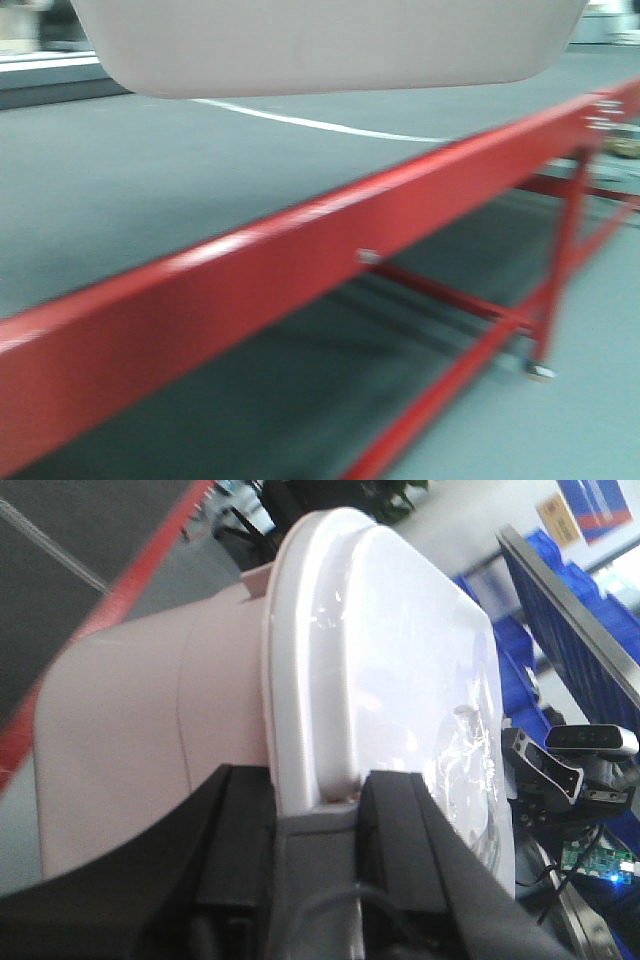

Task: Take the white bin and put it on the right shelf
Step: 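Carry the bin with both grippers while driving past the red table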

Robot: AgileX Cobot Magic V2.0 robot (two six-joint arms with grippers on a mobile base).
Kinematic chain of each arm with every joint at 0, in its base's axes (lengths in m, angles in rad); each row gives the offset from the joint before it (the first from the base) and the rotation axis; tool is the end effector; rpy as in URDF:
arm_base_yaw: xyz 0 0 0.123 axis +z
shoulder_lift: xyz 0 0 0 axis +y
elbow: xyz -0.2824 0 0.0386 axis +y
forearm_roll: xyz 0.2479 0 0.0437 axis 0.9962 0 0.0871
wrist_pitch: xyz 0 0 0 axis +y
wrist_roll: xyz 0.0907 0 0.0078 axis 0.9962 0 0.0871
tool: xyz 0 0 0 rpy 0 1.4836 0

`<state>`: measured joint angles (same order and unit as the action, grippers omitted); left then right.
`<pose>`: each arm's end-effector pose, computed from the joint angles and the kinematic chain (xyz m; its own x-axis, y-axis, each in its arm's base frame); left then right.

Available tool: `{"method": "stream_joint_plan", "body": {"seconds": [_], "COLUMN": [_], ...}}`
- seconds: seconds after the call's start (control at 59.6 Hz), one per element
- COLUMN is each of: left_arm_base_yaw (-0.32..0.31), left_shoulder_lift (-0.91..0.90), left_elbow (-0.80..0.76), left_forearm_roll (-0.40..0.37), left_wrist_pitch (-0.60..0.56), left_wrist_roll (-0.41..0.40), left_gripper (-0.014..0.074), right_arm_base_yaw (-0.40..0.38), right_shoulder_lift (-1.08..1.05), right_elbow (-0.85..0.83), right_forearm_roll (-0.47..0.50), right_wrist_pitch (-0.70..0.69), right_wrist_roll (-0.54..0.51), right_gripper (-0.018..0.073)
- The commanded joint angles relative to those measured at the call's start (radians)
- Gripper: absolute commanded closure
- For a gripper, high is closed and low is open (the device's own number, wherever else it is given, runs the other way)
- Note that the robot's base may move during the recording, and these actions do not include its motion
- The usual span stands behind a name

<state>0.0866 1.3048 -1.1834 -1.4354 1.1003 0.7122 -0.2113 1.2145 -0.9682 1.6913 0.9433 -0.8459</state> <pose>0.2611 -0.0581 0.4066 -0.6736 -0.3112 -0.6704 0.5216 0.4425 -0.7295 0.2528 0.0207 0.3834 -0.5261 0.6001 -0.6025 -0.4001 0.4505 0.7981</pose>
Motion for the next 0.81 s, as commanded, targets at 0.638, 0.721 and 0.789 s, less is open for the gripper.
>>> {"method": "stream_joint_plan", "body": {"seconds": [0.638, 0.721, 0.789], "left_arm_base_yaw": [-0.040, -0.040, -0.040], "left_shoulder_lift": [-0.036, -0.036, -0.036], "left_elbow": [-0.032, -0.032, -0.032], "left_forearm_roll": [-0.081, -0.081, -0.081], "left_wrist_pitch": [0.215, 0.215, 0.215], "left_wrist_roll": [0.023, 0.023, 0.023], "left_gripper": [0.0722, 0.0722, 0.0722], "right_arm_base_yaw": [0.032, 0.032, 0.032], "right_shoulder_lift": [-0.039, -0.039, -0.039], "right_elbow": [-0.043, -0.043, -0.043], "right_forearm_roll": [0.099, 0.099, 0.099], "right_wrist_pitch": [0.202, 0.202, 0.202], "right_wrist_roll": [-0.004, -0.004, -0.004], "right_gripper": [0.0501, 0.0501, 0.0501]}}
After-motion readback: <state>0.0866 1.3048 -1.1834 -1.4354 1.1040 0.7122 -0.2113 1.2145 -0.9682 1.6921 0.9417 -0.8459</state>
